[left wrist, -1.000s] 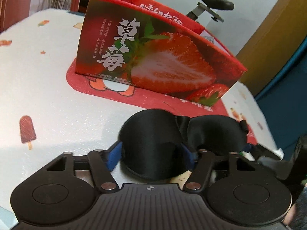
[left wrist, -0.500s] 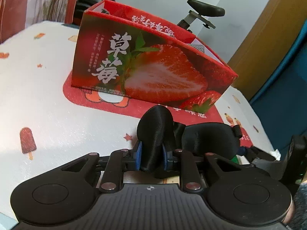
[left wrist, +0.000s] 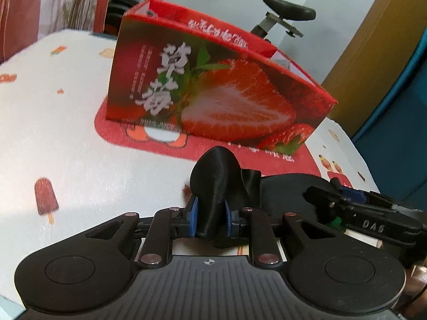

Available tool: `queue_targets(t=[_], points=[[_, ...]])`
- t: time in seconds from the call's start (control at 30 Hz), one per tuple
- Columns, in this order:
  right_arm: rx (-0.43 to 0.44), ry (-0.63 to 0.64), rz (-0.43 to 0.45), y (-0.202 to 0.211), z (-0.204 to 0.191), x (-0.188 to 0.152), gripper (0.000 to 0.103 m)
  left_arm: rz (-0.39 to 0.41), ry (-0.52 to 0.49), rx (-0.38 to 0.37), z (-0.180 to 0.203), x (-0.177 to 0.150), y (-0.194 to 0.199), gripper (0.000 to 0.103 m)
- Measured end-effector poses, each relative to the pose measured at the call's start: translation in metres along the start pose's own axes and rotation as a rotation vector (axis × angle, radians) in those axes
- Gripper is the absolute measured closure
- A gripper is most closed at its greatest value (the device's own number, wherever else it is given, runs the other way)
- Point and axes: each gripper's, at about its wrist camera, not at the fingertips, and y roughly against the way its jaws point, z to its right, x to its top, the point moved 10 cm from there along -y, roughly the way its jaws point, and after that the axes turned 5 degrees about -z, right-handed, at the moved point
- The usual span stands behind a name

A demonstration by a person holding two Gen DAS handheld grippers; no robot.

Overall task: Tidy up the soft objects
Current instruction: 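Grasp the black strap item with the left gripper while the right gripper grasps its strap, then lift the black strap item with both grippers and carry it over the box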

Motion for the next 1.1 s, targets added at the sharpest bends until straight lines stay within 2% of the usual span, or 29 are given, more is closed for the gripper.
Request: queue_targets(t=[0.03,0.07,0.1,0.23,0.33,0.43,0.67,0.9,1.1], points=[[-0.001,-0.014,-0.004,0.001,0.002,0.000,0.042,-0.007,0.006,-0.005,0.000,-0.002,-0.001,0.082],[0.004,-0.028,-0.007,0.001,0.003,0.001,0.047,-0.011,0.011,-0.007,-0.001,-0.004,-0.002,0.082],[0.009,-0.040,-0.007,0.002,0.002,0.001,0.057,-0.014,0.014,-0.008,-0.002,-0.005,-0.003,0.082],[0.014,-0.056,0.007,0.008,-0.002,0.005,0.075,-0.021,0.040,-0.015,-0.008,-0.007,-0.002,0.081],[-0.007,-0.025,0.024,0.015,-0.006,0.012,0.097,0.012,0.041,-0.021,-0.008,-0.003,0.005,0.082],[-0.037,-0.011,0.055,0.026,-0.005,0.022,0.099,0.055,0.048,-0.036,-0.007,0.004,0.016,0.082],[-0.016,0.041,0.115,0.049,-0.018,0.043,0.099,0.148,0.032,-0.048,-0.001,0.018,0.042,0.082],[0.010,0.072,0.226,0.081,-0.030,0.083,0.099,0.272,0.033,-0.085,0.009,0.042,0.072,0.082],[0.025,0.137,0.274,0.092,-0.043,0.108,0.099,0.280,0.031,-0.076,0.010,0.066,0.080,0.082]])
